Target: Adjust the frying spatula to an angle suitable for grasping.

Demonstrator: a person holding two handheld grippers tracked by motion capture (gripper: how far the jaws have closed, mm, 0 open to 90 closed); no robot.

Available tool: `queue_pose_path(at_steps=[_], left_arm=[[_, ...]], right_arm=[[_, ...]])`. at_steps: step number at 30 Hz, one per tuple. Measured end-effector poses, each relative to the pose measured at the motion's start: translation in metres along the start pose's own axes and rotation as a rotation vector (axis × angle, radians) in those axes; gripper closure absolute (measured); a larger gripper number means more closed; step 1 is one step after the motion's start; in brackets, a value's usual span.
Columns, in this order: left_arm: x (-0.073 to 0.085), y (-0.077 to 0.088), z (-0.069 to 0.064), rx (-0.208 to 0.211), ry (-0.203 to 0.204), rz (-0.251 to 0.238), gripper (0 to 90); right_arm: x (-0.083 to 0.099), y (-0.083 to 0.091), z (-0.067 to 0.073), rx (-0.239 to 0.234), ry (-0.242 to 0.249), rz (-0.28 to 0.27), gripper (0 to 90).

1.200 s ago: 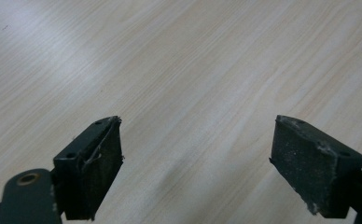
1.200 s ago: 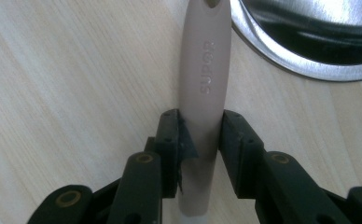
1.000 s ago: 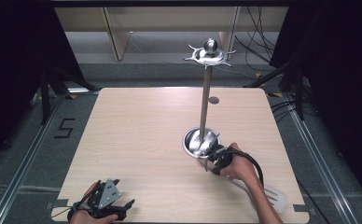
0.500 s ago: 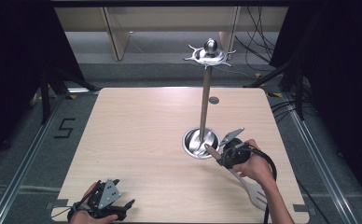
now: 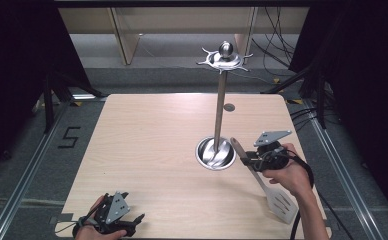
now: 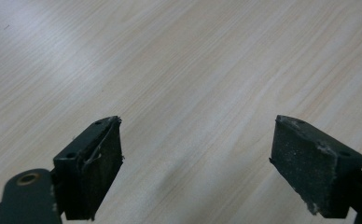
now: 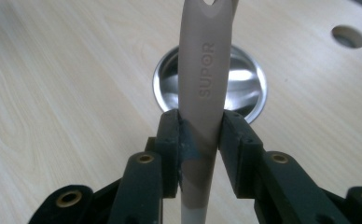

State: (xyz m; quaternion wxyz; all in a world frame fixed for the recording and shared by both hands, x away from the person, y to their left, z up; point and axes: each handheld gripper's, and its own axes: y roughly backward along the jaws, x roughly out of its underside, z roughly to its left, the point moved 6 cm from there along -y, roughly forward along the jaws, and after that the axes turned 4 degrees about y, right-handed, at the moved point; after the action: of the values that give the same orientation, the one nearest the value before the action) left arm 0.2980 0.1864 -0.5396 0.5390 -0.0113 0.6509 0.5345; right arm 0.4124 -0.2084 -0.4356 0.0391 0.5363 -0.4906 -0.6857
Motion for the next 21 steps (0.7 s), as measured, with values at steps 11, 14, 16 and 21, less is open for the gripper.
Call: queue_pose_path(at_steps=[11, 14, 16, 21], left_arm=[[0.0, 0.0, 0.0, -0.001, 0.002, 0.001, 15.9], [0.0, -0.001, 0.0, -0.003, 0.006, -0.001, 15.9], [0.0, -0.002, -0.001, -0.004, 0.013, -0.008, 15.9], [0.0, -0.001, 0.0, -0.004, 0.005, 0.0, 15.9]], right_arm=[[-0.013, 0.032, -0.01, 0.008, -0.016, -0.161, 70.6], [-0.015, 0.037, -0.013, 0.016, -0.024, -0.205, 70.7], [-0.017, 0.039, -0.012, 0.01, -0.026, -0.23, 70.7], [-0.024, 0.046, -0.013, 0.004, -0.02, -0.295, 70.7]])
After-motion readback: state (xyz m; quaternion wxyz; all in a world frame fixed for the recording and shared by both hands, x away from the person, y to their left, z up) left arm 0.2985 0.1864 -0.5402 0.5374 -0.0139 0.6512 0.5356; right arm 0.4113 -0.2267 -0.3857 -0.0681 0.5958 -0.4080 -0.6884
